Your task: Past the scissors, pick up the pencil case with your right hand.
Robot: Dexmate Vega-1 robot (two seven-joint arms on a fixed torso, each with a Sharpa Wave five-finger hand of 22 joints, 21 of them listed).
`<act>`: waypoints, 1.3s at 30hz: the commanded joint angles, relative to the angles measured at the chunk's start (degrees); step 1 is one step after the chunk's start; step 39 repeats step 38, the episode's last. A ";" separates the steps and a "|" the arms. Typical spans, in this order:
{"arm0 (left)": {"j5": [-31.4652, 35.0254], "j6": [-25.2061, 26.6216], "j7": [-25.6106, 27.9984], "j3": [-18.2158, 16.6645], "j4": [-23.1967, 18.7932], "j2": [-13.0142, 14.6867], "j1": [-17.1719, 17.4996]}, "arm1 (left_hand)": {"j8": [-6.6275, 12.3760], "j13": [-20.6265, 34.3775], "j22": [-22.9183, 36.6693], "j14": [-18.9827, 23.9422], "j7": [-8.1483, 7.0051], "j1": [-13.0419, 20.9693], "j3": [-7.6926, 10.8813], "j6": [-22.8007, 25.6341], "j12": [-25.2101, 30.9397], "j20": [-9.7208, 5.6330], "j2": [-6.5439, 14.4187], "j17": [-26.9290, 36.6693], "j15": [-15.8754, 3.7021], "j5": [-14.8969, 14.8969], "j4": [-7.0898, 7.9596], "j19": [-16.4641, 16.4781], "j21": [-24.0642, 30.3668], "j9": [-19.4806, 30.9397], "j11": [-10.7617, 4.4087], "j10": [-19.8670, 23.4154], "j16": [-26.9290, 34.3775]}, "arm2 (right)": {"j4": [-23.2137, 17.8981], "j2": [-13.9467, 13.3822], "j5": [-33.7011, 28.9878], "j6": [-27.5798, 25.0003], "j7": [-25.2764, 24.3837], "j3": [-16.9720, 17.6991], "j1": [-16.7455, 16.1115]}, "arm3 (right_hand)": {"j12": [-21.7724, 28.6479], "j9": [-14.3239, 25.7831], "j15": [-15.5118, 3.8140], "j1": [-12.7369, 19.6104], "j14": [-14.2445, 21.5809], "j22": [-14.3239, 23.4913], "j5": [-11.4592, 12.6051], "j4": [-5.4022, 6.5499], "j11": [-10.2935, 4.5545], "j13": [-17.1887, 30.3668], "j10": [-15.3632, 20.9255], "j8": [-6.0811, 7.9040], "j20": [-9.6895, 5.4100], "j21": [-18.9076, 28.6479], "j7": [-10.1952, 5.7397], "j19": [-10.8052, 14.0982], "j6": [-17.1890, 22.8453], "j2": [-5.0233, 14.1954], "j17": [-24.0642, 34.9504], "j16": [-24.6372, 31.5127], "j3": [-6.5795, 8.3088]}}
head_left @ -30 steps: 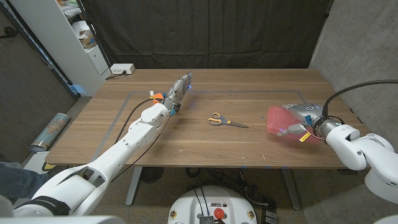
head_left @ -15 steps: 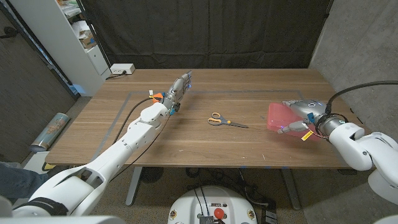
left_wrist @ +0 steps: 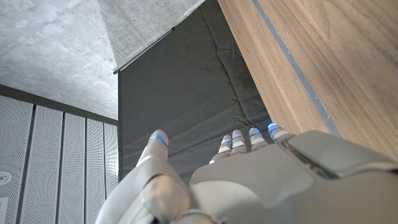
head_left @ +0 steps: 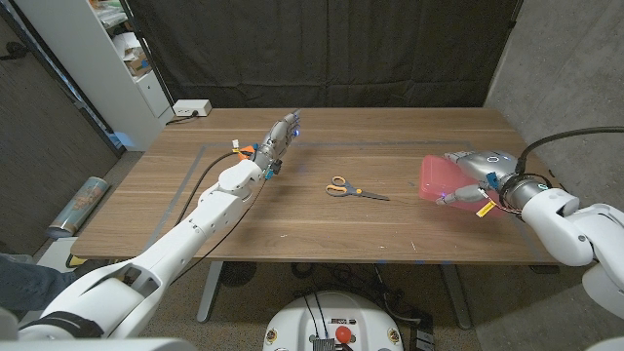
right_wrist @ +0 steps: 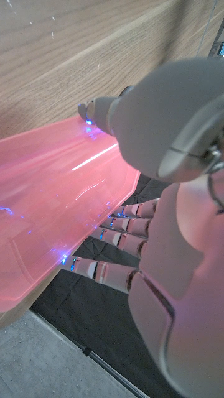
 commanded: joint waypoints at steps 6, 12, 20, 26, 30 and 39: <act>-0.49 -0.51 -0.10 -0.55 -1.10 0.69 0.93 | 0.13 0.33 0.21 -0.20 -0.26 0.07 0.03 0.03 -0.05 -0.28 0.52 0.25 0.09 -0.05 -0.24 -5.14 0.40 0.23 -0.01 -0.22 0.04 | -2.68 5.37 -2.31 4.98 4.36 2.11 2.08 | -0.07 0.17 -1.08 6.34 1.36 0.29 -0.33 -0.20 -1.00 0.29 1.23 -0.17 -6.22 -0.19 -6.93 6.86 7.13 6.85 0.13 0.13 1.43; -0.66 -0.63 0.06 -0.77 -1.56 0.90 1.38 | 0.13 0.33 0.21 -0.23 -0.26 0.11 0.03 0.03 -0.08 -0.24 0.55 0.25 0.08 -0.05 -0.27 -5.23 0.37 0.23 0.02 -0.31 0.03 | -3.45 6.51 -2.86 5.63 5.50 2.02 3.04 | -0.12 0.18 -1.09 6.38 1.39 0.29 -0.50 -0.19 -1.07 0.36 1.23 -0.26 -6.27 -0.25 -6.85 6.92 7.15 6.90 0.16 0.07 1.44; -0.84 -0.80 -0.40 -0.84 -1.40 1.04 1.32 | 0.13 0.33 0.21 -0.28 -0.27 0.23 0.07 0.01 -0.05 -0.26 0.67 0.24 0.10 -0.06 -0.32 -5.24 0.38 0.23 0.16 -0.24 0.01 | -4.47 7.54 -4.49 6.30 6.73 2.03 4.01 | -0.14 0.20 -1.12 6.46 1.54 0.29 -0.73 -0.18 -0.89 0.46 1.36 -0.37 -6.33 -0.35 -6.70 6.98 7.20 6.98 0.20 0.03 1.46; -0.87 -1.03 -0.52 -0.92 -1.49 1.10 1.30 | 0.13 0.33 0.21 -0.28 -0.24 0.33 0.11 0.01 -0.08 -0.22 0.76 0.24 0.10 -0.06 -0.36 -5.27 0.37 0.23 0.14 -0.30 0.01 | -5.21 8.34 -5.19 7.06 7.47 2.73 4.76 | -0.22 0.22 -1.14 6.55 1.62 0.29 -0.90 -0.20 -1.09 0.53 1.31 -0.45 -6.33 -0.43 -6.72 7.00 7.26 7.03 0.23 -0.03 1.48; -0.94 -1.15 -0.54 -1.02 -1.55 1.18 1.45 | 0.14 0.32 0.21 -0.31 -0.29 0.40 0.14 0.02 -0.09 -0.24 0.82 0.23 0.06 -0.07 -0.40 -5.23 0.39 0.23 -0.03 -0.34 0.00 | -5.55 8.93 -5.54 7.46 8.06 2.80 5.13 | -0.18 0.22 -1.16 6.62 1.67 0.29 -0.99 -0.21 -0.91 0.57 1.49 -0.49 -6.32 -0.46 -6.70 7.07 7.33 7.10 0.25 -0.05 1.51; -1.19 -1.07 -0.75 -1.28 -2.03 1.71 1.84 | 0.14 0.32 0.20 -0.21 -0.31 0.61 0.22 0.01 -0.07 -0.24 1.00 0.22 0.07 -0.08 -0.48 -5.27 0.38 0.23 0.12 -0.29 0.04 | -5.90 10.05 -6.41 7.88 8.56 2.15 5.61 | -0.22 0.25 -1.00 6.81 1.86 0.30 -1.21 -0.23 -1.07 0.67 1.60 -0.55 -6.36 -0.54 -6.66 7.13 7.52 7.31 0.29 -0.08 1.63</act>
